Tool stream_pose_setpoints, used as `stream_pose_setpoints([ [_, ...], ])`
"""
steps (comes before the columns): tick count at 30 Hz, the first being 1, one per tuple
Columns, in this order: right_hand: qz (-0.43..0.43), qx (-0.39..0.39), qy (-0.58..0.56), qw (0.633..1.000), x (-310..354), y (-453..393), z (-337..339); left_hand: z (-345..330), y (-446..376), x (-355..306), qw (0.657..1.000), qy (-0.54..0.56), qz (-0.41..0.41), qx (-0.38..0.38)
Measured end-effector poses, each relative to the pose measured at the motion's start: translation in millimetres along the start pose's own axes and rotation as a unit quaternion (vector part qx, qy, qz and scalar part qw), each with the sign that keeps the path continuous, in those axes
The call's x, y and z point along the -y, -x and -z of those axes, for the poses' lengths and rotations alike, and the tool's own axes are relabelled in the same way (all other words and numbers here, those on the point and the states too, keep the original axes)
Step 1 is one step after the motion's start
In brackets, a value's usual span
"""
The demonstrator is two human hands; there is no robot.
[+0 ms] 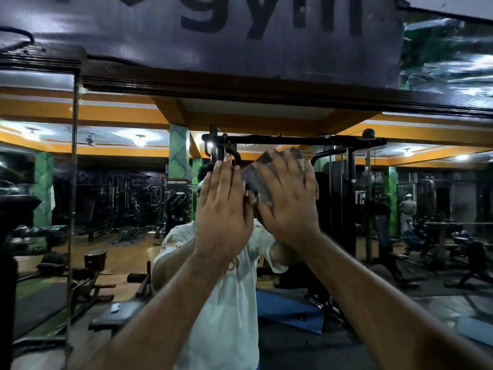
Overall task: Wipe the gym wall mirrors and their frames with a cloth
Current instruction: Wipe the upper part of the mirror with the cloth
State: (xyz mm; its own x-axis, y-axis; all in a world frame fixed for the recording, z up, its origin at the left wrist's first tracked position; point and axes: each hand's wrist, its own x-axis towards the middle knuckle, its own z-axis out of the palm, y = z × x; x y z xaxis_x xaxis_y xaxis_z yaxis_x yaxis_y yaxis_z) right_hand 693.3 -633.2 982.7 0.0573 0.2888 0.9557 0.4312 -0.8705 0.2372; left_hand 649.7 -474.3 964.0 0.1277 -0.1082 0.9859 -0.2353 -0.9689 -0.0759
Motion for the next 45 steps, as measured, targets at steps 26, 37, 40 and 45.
stream_pose_setpoints([
  [26, 0.031, -0.018, 0.012, 0.999, -97.9, 38.4, 18.9, -42.0, -22.5, -59.9, 0.999, 0.024, -0.043, -0.02],
  [37, 0.056, -0.014, 0.004, 0.998, -153.8, 62.3, 31.9, -65.6, -30.4, -117.6, 0.998, 0.033, -0.054, -0.024],
  [40, -0.002, -0.031, -0.003, 1.0, -190.5, 59.3, 43.2, -73.8, -31.6, -137.4, 0.997, 0.031, -0.066, -0.018],
  [45, -0.079, -0.05, -0.005, 0.996, -197.0, 47.0, 44.8, -90.7, -42.0, -175.3, 0.997, 0.029, -0.065, 0.011],
])
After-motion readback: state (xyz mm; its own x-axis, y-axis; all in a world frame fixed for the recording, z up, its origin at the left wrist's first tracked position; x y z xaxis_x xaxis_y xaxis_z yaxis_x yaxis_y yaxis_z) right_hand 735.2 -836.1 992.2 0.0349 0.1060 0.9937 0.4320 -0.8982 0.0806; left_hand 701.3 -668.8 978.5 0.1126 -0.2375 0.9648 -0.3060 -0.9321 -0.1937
